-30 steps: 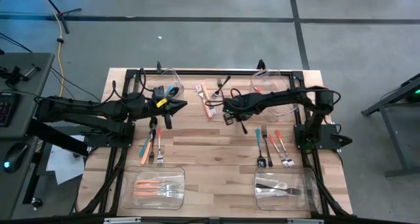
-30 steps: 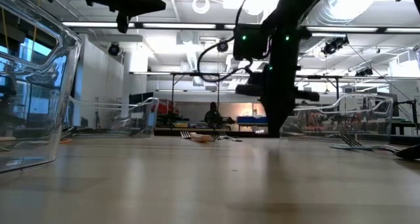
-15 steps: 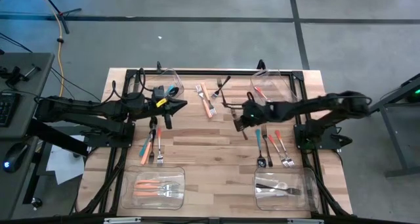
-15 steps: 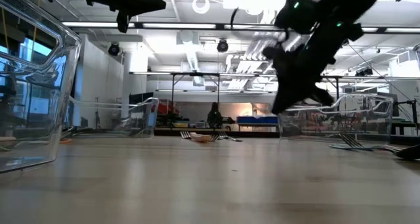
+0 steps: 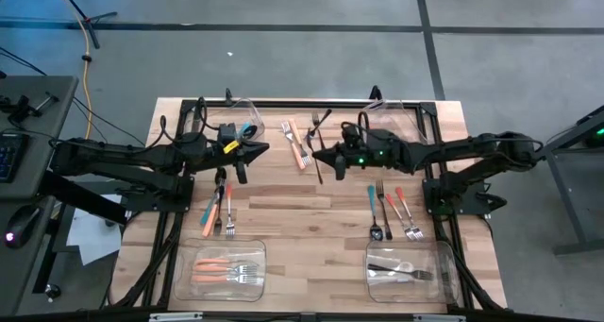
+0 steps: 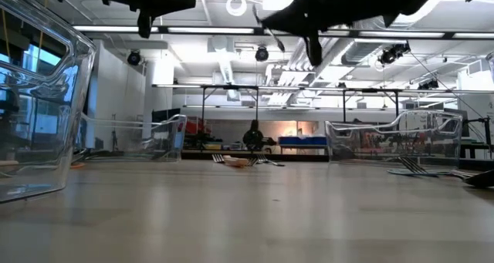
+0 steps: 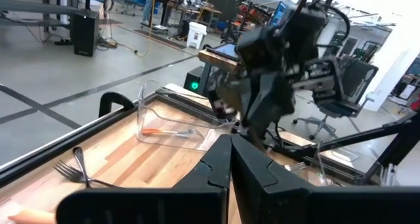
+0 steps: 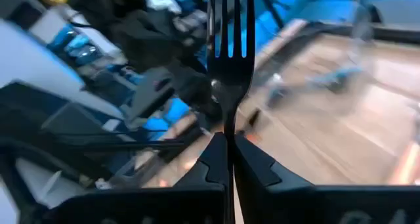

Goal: Sort silverware by color (type)
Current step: Put the black fork into the bottom right transparent bin

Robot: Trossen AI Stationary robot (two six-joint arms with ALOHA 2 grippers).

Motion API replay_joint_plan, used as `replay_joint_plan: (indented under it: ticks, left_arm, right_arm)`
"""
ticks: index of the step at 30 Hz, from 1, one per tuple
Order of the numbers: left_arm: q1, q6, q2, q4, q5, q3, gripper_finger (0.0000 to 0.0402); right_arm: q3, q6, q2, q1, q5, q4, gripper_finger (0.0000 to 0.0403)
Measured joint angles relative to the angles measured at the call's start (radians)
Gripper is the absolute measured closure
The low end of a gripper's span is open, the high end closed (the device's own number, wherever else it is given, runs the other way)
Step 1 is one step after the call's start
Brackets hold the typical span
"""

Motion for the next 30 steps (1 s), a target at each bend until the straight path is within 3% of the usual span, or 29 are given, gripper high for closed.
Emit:
replay_joint_plan:
  ticks: [7, 20, 30]
  left_arm:
    - [0.0, -0.001, 0.0, 0.004, 0.015, 0.0, 0.0401]
    - [0.0, 0.0, 0.001, 0.004, 0.019, 0.0, 0.0401]
    - [0.0, -0.023, 0.201, 0.221, 0.106, 0.0, 0.0401]
  right_arm:
    - [0.052, -0.093, 0.0, -0.013, -0.112, 0.005, 0.0403]
    - [0.053, -0.1, 0.0, -0.013, -0.117, 0.002, 0.0403]
    - [0.053, -0.105, 0.0, -0.013, -0.117, 0.006, 0.0403]
